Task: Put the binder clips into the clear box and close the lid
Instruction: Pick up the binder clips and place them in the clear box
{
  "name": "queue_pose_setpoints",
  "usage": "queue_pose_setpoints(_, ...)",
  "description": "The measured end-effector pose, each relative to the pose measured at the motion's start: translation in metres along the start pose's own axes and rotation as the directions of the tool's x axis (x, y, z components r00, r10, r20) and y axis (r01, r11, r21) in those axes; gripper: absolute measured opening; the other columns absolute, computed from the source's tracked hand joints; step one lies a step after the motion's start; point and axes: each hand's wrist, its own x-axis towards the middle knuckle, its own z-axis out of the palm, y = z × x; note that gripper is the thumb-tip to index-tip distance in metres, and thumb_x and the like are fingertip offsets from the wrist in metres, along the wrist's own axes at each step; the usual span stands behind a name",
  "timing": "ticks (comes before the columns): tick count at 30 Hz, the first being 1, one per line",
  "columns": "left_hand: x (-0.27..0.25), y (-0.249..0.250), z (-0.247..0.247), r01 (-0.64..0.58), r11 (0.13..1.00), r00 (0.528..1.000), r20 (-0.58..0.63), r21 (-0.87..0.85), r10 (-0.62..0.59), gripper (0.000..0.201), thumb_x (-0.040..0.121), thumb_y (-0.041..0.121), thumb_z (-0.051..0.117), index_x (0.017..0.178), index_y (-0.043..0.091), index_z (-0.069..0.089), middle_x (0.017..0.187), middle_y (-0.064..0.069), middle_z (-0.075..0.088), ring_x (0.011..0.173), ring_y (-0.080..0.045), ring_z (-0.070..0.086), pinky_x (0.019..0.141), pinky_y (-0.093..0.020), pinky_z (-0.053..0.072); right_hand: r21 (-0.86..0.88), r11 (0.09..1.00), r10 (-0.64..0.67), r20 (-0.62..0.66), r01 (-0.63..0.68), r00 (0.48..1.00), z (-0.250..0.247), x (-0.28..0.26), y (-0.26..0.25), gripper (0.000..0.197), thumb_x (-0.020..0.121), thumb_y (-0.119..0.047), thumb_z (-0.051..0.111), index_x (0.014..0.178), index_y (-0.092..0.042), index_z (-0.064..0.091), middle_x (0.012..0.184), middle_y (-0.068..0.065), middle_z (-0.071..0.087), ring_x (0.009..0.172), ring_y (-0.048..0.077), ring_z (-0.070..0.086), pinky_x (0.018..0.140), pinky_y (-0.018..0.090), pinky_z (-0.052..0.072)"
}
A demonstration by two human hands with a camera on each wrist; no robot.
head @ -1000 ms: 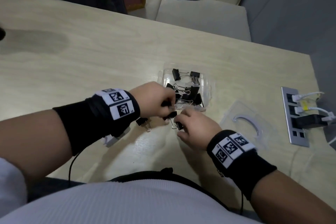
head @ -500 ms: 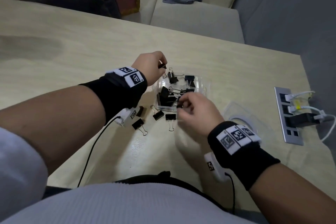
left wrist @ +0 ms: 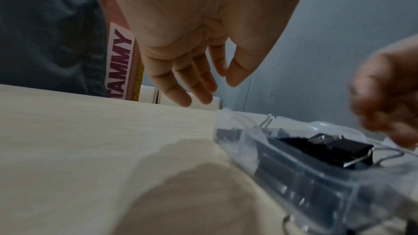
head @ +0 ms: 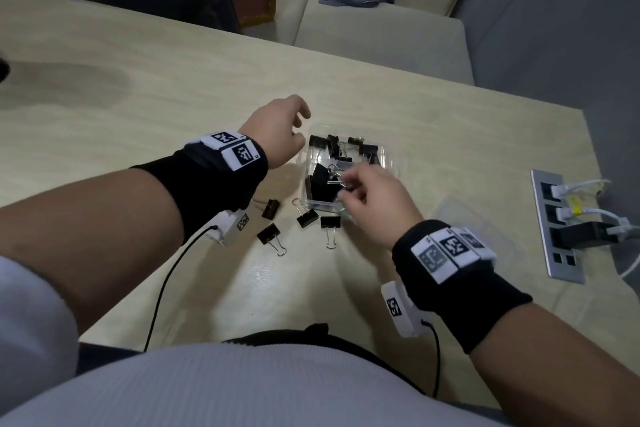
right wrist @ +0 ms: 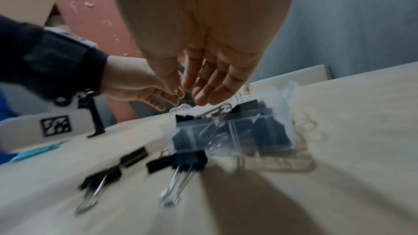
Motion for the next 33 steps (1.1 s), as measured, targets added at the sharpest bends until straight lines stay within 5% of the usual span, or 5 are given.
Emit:
queue_pose_setpoints(7,-0.033,-0.032,0.003,-0.083,0.876,0.877,0.452,0.475,-0.163,0.038,0.077,0.034,0.069,0.112,0.025,0.057,0.101,0.002,0.064,0.087,-0.019,0.058,0.080,-0.036,0.052,-0.341,0.898,-0.157,0.339,0.277,0.928,0.041,-0.028,-0.002,0.047,0.091,-0.023,0.050,0.137,-0.025,0.043,0.144,-0.003,0.042,0.130,0.022,0.039,0.108,0.040,0.035)
queue_pose_setpoints(11,-0.052,-0.036,0.018,-0.201,0.842,0.847,0.521,0.501,-0.107,0.045,0.074,0.035,0.074,0.114,0.027,0.054,0.108,-0.001,0.053,0.091,-0.022,0.059,0.073,-0.033,0.049,-0.426,0.866,-0.091,0.383,0.264,0.919,0.052,-0.032,0.002,0.056,0.092,-0.018,0.049,0.144,-0.025,0.029,0.150,0.003,0.029,0.128,0.031,0.034,0.101,0.046,0.043)
queue_pose_setpoints(19,-0.057,-0.029,0.024,-0.289,0.798,0.868,0.497,0.528,-0.015,0.030,0.077,0.038,0.063,0.101,0.022,0.057,0.098,0.000,0.054,0.079,-0.020,0.054,0.060,-0.031,0.044,-0.430,0.891,-0.038,0.254,0.148,0.966,0.056,-0.035,0.012,0.037,0.084,-0.001,0.047,0.118,-0.015,0.044,0.127,0.009,0.039,0.110,0.031,0.039,0.075,0.039,0.049)
queue_pose_setpoints(29,-0.023,0.002,-0.009,-0.054,0.987,0.979,0.203,0.150,0.023,0.028,0.074,0.041,0.071,0.093,0.022,0.063,0.079,0.005,0.068,0.078,-0.017,0.061,0.077,-0.035,0.054,-0.222,0.974,0.001,0.250,0.056,0.968,0.027,-0.021,0.014,0.016,0.084,-0.006,0.054,0.089,-0.019,0.063,0.098,-0.001,0.060,0.089,0.019,0.058,0.076,0.028,0.047)
queue_pose_setpoints(33,-0.005,0.013,-0.011,0.002,1.000,0.999,0.053,-0.004,-0.002,0.041,0.077,0.052,0.069,0.105,0.023,0.063,0.088,0.003,0.072,0.084,-0.017,0.064,0.079,-0.030,0.049,0.072,0.993,0.095,-0.041,-0.092,0.995,0.000,-0.005,0.001,0.012,0.085,-0.015,0.064,0.084,-0.027,0.063,0.086,-0.009,0.061,0.076,0.006,0.056,0.066,0.016,0.042)
